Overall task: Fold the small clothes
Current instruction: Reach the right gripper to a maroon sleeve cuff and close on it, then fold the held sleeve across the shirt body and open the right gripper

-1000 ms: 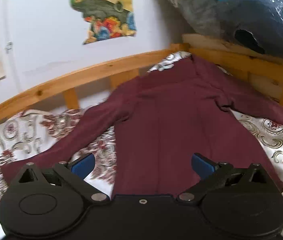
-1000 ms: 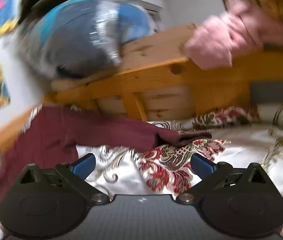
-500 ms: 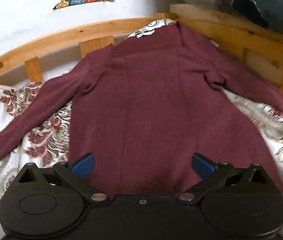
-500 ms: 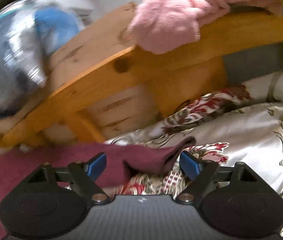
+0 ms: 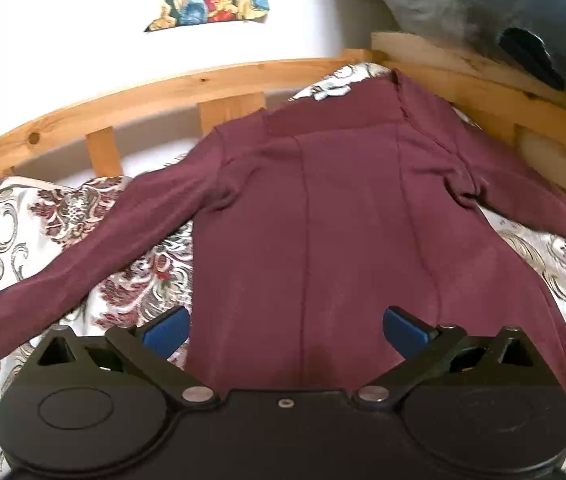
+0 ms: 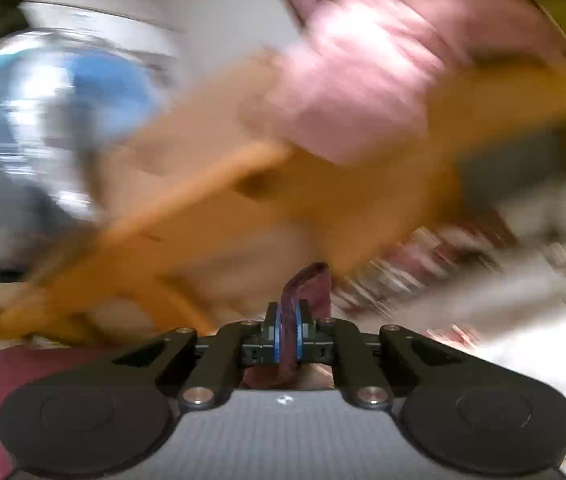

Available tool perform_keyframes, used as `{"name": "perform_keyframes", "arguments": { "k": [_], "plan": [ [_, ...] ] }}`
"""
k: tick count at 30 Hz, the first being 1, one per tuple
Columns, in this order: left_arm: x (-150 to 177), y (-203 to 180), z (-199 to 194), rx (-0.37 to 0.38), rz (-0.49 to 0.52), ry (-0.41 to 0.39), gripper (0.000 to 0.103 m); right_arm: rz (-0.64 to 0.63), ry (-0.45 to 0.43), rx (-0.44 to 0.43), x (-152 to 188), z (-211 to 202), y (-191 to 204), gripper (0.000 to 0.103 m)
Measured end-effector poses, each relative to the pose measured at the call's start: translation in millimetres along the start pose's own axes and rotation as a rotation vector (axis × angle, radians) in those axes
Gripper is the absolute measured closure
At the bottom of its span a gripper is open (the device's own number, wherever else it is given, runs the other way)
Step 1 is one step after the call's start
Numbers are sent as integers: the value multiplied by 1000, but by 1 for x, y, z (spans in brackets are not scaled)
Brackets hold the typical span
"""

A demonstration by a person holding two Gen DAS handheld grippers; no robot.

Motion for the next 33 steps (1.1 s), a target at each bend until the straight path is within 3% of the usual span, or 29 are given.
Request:
{"name": "perform_keyframes", "arguments": {
  "k": [4,8,13,17,24,30,32,33],
  "plan": [
    [-3,17,-2,-27,-35,-8,1,-244,-71,-275,14,-25,69,94],
    [-4,38,-2,-65,-82,-14,1,-489,-82,-530,57,-55,131,95],
    [0,71,0,-123,-166,5,1,-694,27,-802,130,-102,179,95],
    [8,97,-3,-187,-194,-3,1,-816,101,-955,179,-135,195,95],
    [24,134,-6,-272,-243,15,1,-984,293,-1099,245,-164,193,95],
    [33,148,-3,-297,-272,31,1,-1124,422,-1118,280,-174,175,93],
    [33,149,-1,-294,-275,25,1,-1140,463,-1123,283,-173,169,88],
    [32,148,0,-291,-276,20,1,-1147,482,-1122,282,-172,165,71]
  ]
}}
Point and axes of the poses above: each gripper's, at about its wrist camera, not at the fingertips, and z roughly the way its jaws point, y to its left, x to its underside, the point moved 4 cm from there along z, roughly the way its jaws point, and after that the axes turned 14 degrees about z, right-handed, at the moved point
